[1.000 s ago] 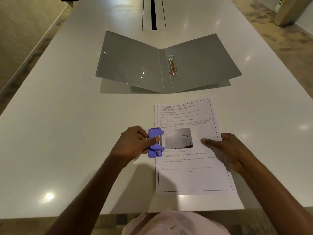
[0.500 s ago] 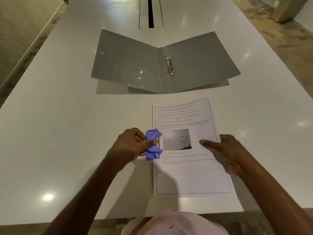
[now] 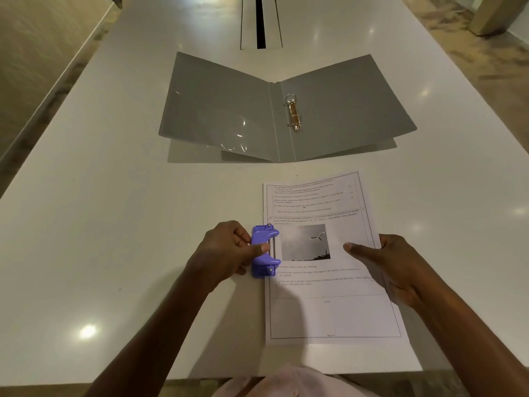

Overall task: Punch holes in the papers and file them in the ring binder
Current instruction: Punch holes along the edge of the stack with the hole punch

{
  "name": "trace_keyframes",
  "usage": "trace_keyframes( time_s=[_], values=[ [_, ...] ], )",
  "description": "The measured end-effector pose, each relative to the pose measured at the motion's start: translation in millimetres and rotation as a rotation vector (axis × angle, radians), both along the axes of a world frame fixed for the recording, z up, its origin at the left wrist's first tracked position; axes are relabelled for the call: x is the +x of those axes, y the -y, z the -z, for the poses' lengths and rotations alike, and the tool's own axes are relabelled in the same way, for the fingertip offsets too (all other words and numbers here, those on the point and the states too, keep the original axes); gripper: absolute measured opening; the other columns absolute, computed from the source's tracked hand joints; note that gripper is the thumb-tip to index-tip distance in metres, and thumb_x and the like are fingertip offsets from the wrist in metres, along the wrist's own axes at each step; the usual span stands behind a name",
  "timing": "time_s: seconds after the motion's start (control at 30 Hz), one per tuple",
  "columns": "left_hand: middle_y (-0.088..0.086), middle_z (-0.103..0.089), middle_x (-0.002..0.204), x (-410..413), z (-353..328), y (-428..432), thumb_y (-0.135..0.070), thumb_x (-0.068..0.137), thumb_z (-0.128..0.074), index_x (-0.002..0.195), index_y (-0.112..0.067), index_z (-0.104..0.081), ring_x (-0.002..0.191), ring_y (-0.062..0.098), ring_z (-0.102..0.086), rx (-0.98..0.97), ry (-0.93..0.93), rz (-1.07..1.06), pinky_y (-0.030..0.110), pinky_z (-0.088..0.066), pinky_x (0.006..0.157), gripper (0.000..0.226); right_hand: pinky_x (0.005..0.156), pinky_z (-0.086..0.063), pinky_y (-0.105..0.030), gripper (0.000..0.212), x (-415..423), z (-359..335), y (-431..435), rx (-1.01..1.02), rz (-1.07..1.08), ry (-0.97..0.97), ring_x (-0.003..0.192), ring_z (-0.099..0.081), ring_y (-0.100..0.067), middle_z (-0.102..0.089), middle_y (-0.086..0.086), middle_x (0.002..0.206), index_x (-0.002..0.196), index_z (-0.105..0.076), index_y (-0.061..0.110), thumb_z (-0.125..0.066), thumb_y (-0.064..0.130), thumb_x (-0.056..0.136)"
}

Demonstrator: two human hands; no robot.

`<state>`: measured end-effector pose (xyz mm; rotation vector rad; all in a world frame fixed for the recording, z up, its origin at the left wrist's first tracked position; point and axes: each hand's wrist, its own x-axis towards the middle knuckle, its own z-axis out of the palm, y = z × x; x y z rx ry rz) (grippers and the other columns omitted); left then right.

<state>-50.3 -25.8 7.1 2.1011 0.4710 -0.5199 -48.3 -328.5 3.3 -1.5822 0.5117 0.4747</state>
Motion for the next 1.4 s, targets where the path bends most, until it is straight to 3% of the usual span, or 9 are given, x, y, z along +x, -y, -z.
trace_keyframes(
  time_s=[0.13, 0.3, 0.43, 0.7, 0.87, 1.03, 1.13, 1.2, 1.4],
  values=[
    [0.011, -0.076, 0.081, 4.3, -2.0, -1.5, -0.039, 0.083, -0.086, 0.094, -0.009, -0.061, 0.067, 0.021, -0.071, 0.021, -0.036, 0.041, 0.027, -0.055, 0.054, 0.041, 0.1, -0.035, -0.083, 0.014, 0.8, 3.8, 1.6, 0.002, 0.006, -0.002, 0.127, -0.043, -0.066, -0.08, -0.016, 0.107, 0.102, -0.081, 0.017, -0.082, 0.013, 0.088],
    [0.01, -0.075, 0.07, 9.8, -1.2, -2.0, -0.043, 0.078, -0.09, 0.082, -0.011, -0.058, 0.055, 0.019, -0.069, 0.165, -0.04, 0.098, 0.033, -0.058, 0.057, 0.045, 0.101, -0.044, -0.075, 0.022, 1.1, 6.6, 3.3, 0.018, -0.016, 0.013, 0.119, -0.058, -0.059, -0.083, -0.008, 0.1, 0.111, -0.077, 0.01, -0.08, 0.013, 0.089],
    [0.007, -0.071, 0.064, 14.0, -5.1, -3.8, -0.039, 0.078, -0.091, 0.075, -0.013, -0.054, 0.051, 0.017, -0.07, 0.164, -0.041, 0.128, 0.029, -0.053, 0.052, 0.046, 0.086, -0.064, -0.039, 0.028, 1.7, 6.9, 2.7, 0.054, -0.014, 0.025, 0.094, -0.08, -0.026, -0.083, -0.001, 0.099, 0.118, -0.073, 0.006, -0.077, 0.008, 0.09],
    [0.006, -0.077, 0.072, 5.9, -9.6, -4.0, -0.047, 0.082, -0.085, 0.086, -0.008, -0.062, 0.057, 0.012, -0.072, 0.14, -0.016, 0.13, 0.031, -0.058, 0.059, 0.046, 0.062, -0.059, -0.02, 0.033, 0.2, 8.7, 4.8, 0.132, -0.024, 0.033, 0.081, -0.081, -0.017, -0.082, -0.004, 0.107, 0.123, -0.072, 0.004, -0.077, 0.006, 0.091],
    [0.014, -0.081, 0.098, 10.3, -26.5, -14.4, -0.053, 0.086, -0.08, 0.107, 0.0, -0.069, 0.077, 0.018, -0.078, -0.073, -0.152, 0.121, 0.037, -0.067, 0.077, 0.058, 0.064, -0.06, -0.023, 0.031, -1.1, 7.1, 4.8, 0.117, -0.03, 0.042, 0.083, -0.081, -0.02, -0.083, -0.005, 0.102, 0.12, -0.072, 0.004, -0.078, 0.007, 0.09],
    [0.015, -0.081, 0.096, 6.7, -27.3, -9.4, -0.049, 0.088, -0.079, 0.108, -0.003, -0.069, 0.074, 0.019, -0.076, -0.096, -0.127, 0.068, 0.041, -0.067, 0.079, 0.051, 0.068, -0.065, -0.028, 0.032, -2.1, 5.4, 7.1, 0.134, -0.048, 0.048, 0.09, -0.08, -0.023, -0.083, -0.006, 0.104, 0.121, -0.073, 0.0, -0.078, 0.006, 0.09],
    [0.014, -0.081, 0.091, 3.4, -22.7, -7.7, -0.045, 0.089, -0.08, 0.106, -0.003, -0.069, 0.07, 0.019, -0.075, -0.08, -0.083, 0.029, 0.045, -0.068, 0.081, 0.047, 0.099, -0.05, -0.069, 0.031, -0.1, 6.9, 14.5, 0.118, -0.029, 0.037, 0.12, -0.061, -0.054, -0.079, -0.019, 0.112, 0.113, -0.078, 0.007, -0.086, 0.016, 0.084],
    [0.014, -0.08, 0.087, 1.6, -19.5, -5.9, -0.042, 0.089, -0.08, 0.105, -0.002, -0.068, 0.067, 0.019, -0.075, -0.074, -0.055, 0.004, 0.045, -0.068, 0.078, 0.045, 0.1, -0.036, -0.082, 0.036, 0.0, 8.2, 19.3, 0.113, -0.02, 0.039, 0.13, -0.043, -0.064, -0.077, -0.023, 0.115, 0.105, -0.081, 0.013, -0.093, 0.026, 0.074],
    [0.018, -0.079, 0.078, -2.1, -14.1, -5.6, -0.028, 0.09, -0.082, 0.098, 0.003, -0.068, 0.06, 0.022, -0.073, -0.093, 0.034, -0.056, 0.044, -0.066, 0.072, 0.035, 0.109, -0.04, -0.073, 0.067, -3.3, 1.1, 28.8, 0.18, -0.047, 0.032, 0.125, -0.054, -0.063, -0.081, -0.011, 0.109, 0.118, -0.076, 0.009, -0.096, 0.035, 0.06]
  ],
)
